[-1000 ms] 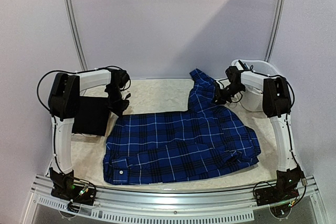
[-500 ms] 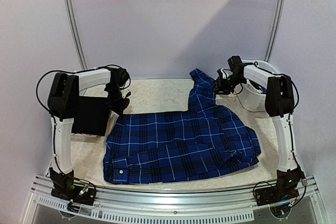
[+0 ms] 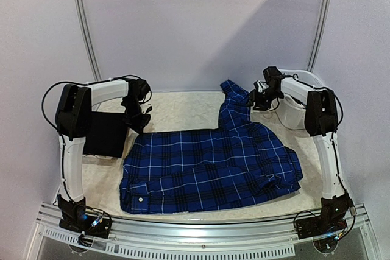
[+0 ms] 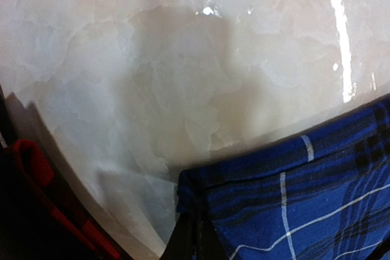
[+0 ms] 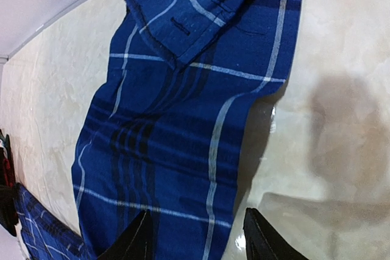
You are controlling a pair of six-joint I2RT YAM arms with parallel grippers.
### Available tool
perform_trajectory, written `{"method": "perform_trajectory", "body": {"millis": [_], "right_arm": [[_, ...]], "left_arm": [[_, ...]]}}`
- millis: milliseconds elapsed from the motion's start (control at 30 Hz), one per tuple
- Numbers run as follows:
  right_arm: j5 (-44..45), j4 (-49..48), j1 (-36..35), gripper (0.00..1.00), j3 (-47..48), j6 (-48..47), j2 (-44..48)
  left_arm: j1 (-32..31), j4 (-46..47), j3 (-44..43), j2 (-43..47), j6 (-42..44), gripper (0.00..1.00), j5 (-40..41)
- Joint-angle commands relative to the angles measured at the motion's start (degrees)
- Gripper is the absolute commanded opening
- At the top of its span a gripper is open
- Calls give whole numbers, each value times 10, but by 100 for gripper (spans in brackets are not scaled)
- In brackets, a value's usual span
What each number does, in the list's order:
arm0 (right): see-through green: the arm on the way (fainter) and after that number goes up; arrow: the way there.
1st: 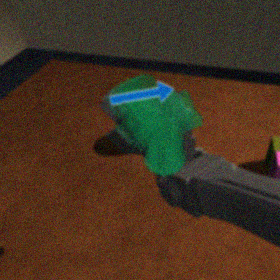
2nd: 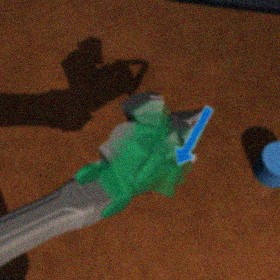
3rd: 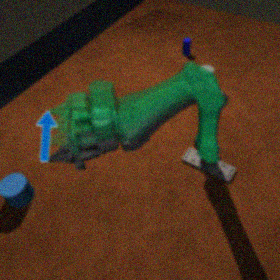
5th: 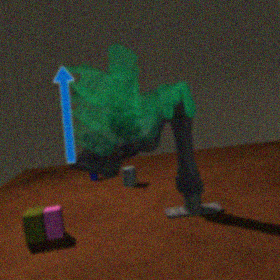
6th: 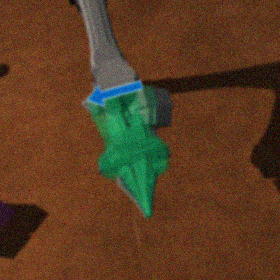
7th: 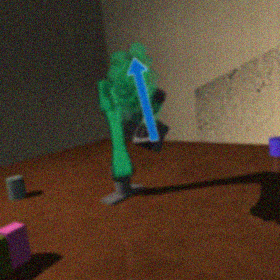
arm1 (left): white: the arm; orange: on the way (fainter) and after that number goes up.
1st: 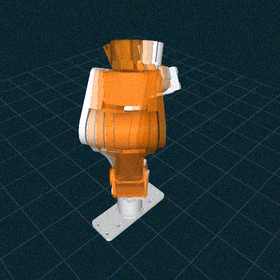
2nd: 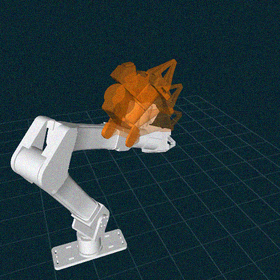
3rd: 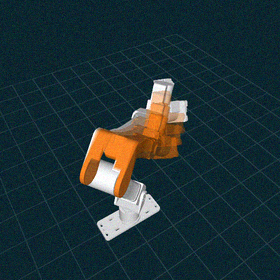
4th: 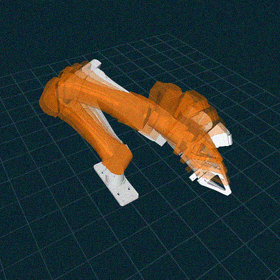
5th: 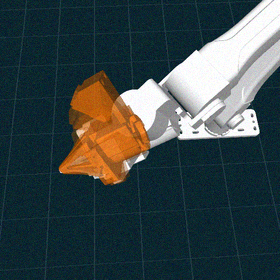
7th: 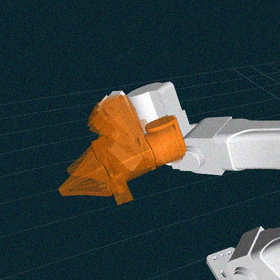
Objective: Fold and stack the mixed laundry pile
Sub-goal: Pick up the 1/3-folded shirt from the center of the board.
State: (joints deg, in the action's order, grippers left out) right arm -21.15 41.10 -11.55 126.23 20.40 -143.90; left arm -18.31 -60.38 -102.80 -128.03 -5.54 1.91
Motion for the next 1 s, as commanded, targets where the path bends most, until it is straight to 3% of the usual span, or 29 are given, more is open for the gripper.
{"method": "perform_trajectory", "body": {"millis": [0,233,400,733,967], "right_arm": [[-28,-33,3,49,26,13,-43],[-56,-53,3,32,52,15,-78],[-64,-79,3,1,61,15,-80],[-74,-156,3,0,104,2,-34],[-82,-119,2,0,100,-48,1]], "left_arm": [[4,-2,-6,16,9,0,-8],[5,-3,-9,7,13,0,-15],[6,-2,-8,6,17,0,-15],[10,2,-25,5,16,0,-33],[10,9,-30,14,8,0,-37]]}}
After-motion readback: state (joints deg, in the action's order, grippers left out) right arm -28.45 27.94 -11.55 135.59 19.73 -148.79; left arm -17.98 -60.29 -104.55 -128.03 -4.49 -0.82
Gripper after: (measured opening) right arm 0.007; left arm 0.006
